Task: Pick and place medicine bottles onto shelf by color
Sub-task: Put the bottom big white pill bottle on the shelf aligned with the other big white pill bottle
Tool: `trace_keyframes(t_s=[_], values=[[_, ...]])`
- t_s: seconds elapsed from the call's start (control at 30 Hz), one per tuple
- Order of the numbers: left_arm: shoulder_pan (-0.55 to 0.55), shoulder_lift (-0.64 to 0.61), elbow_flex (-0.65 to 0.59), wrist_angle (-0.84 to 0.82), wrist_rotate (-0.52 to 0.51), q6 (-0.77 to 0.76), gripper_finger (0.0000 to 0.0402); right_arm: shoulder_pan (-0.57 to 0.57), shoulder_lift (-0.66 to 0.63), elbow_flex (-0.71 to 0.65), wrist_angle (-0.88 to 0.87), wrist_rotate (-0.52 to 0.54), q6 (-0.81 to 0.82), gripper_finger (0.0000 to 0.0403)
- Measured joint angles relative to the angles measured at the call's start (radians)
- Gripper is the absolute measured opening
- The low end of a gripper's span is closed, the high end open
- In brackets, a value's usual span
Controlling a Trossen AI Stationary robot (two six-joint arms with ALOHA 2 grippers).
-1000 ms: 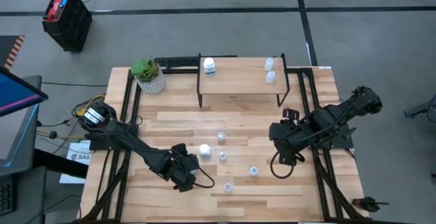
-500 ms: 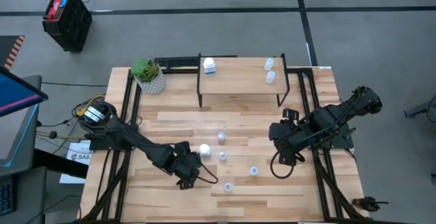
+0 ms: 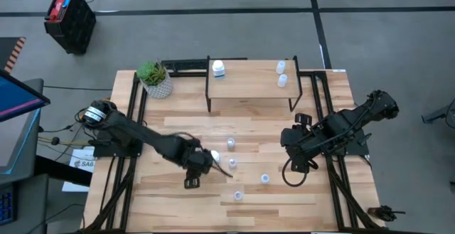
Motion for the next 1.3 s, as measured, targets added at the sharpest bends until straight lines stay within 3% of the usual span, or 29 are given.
trace_keyframes(t_s=[0.2,0.3,0.37,0.57,0.77,0.97,1.3], values=[[0.112,-0.049,0.233,-0.202,-0.116,0.231,0.0137,0.0,0.0,0.0,-0.003,0.015,-0.003,0.0226],[0.204,-0.048,0.34,-0.21,-0.24,0.372,0.0137,0.0,0.0,0.0,-0.003,0.015,-0.003,0.0226],[0.277,-0.048,0.396,-0.197,-0.258,0.474,0.0137,0.0,0.0,0.0,-0.003,0.015,-0.003,0.0226],[0.531,-0.047,0.463,-0.072,-0.164,0.648,0.0139,0.0,0.0,0.0,-0.004,0.015,-0.003,0.0226],[0.734,-0.043,0.463,-0.023,-0.004,0.705,0.0138,0.0,0.0,0.0,-0.004,0.015,-0.025,0.0226],[0.787,-0.038,0.463,-0.022,0.025,0.75,0.0138,-0.001,0.0,0.0,-0.004,0.015,-0.04,0.0226],[0.776,0.102,0.462,-0.008,-0.002,0.796,0.0145,-0.001,0.0,0.0,0.002,0.016,-0.045,0.0226]])
